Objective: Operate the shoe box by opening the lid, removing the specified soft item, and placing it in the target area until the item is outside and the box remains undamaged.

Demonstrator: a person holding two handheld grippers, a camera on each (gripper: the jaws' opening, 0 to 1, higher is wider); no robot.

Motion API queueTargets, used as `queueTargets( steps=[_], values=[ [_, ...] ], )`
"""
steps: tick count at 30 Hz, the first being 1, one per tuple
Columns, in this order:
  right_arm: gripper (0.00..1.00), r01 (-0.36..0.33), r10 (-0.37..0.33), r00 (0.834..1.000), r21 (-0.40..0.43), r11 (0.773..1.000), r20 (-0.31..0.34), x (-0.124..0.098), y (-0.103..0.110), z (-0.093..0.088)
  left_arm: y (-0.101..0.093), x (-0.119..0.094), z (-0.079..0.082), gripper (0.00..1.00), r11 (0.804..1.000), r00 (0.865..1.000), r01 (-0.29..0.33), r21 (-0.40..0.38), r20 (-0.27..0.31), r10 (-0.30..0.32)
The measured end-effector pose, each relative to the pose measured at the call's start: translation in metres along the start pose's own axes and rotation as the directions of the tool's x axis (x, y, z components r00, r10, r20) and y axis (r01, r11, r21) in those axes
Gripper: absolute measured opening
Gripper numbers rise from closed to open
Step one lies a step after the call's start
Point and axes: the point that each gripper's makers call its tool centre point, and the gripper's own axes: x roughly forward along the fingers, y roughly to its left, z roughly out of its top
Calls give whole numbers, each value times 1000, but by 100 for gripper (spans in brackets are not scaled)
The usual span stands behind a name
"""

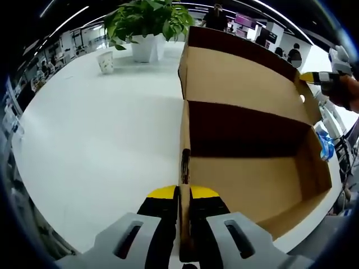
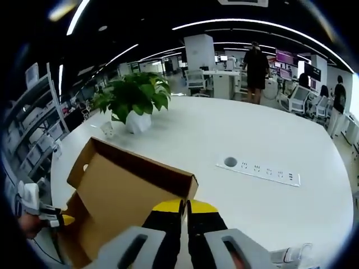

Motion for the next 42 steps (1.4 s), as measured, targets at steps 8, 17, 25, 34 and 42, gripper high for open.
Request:
queueTargets(
  steps=[8, 17, 25, 34, 42],
  values=[
    [0, -12, 13, 999, -39, 999, 39, -9, 3, 11, 0, -1, 0, 4, 1000, 1000, -6, -5, 1, 6],
    [0, -27, 34, 996, -92, 995, 77, -24, 9, 17, 0, -2, 2, 4, 999, 1000, -19, -28, 3, 19],
    [0, -31, 44, 994, -128, 991, 101, -36, 14, 18, 0, -2, 3, 4, 998, 999, -33, -56, 6, 34],
    [0, -28, 51, 991, -181, 983, 122, -50, 23, 15, 1, -1, 6, 4, 997, 999, -41, -71, 7, 42],
    [0, -28, 60, 989, -222, 975, 137, -64, 33, 10, 1, 0, 7, 4, 996, 999, -46, -78, 13, 47]
  ],
)
